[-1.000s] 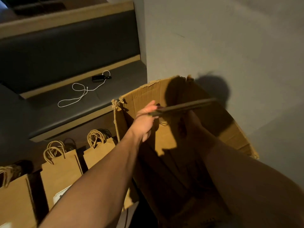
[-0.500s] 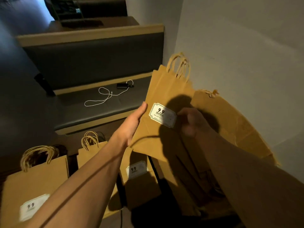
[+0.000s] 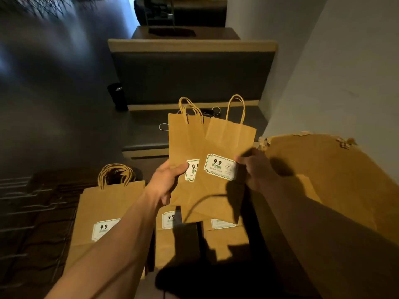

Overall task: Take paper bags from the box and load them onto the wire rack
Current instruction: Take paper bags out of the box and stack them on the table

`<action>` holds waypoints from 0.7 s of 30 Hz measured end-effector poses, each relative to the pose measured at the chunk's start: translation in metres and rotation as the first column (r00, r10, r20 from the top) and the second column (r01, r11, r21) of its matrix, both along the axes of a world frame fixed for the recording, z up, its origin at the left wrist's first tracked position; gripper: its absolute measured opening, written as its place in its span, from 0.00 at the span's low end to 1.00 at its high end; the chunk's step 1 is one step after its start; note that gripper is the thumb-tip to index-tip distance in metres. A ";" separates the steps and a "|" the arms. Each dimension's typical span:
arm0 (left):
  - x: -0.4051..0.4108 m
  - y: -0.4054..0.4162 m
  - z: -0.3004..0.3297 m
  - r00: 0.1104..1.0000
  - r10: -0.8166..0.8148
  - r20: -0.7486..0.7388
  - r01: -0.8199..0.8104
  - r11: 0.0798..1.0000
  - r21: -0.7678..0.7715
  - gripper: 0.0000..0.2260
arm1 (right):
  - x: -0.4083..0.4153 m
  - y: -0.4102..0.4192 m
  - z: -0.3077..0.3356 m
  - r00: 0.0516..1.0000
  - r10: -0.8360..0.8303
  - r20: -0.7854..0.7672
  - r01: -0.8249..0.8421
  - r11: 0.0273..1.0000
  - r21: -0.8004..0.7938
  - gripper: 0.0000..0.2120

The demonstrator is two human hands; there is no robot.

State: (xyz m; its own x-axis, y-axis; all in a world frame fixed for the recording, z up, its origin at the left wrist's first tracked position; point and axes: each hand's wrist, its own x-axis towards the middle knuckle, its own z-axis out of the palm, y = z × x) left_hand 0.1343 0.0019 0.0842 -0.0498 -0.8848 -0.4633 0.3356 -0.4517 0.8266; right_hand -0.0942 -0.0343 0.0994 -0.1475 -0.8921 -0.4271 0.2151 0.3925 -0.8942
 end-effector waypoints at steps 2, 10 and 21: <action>0.016 0.006 -0.002 0.996 0.057 0.068 -0.056 0.998 -0.013 0.13 | 0.010 0.002 -0.004 0.999 0.031 0.028 -0.032 0.999 0.019 0.09; 0.039 0.027 -0.014 0.997 0.037 0.068 -0.039 0.999 0.035 0.07 | 0.061 0.016 -0.028 0.958 0.268 0.103 -0.274 0.960 0.051 0.15; 0.052 0.029 -0.033 0.904 -0.094 0.416 0.138 0.987 -0.077 0.08 | 0.090 0.019 -0.028 0.951 0.307 -0.033 -0.303 0.949 0.081 0.06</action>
State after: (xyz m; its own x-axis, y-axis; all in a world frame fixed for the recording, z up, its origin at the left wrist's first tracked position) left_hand 0.1860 0.0305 0.0515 0.0203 -0.9279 -0.3723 -0.0925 -0.3725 0.9234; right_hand -0.0044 -0.0149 0.0716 0.1066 -0.8638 -0.4925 0.0357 0.4983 -0.8663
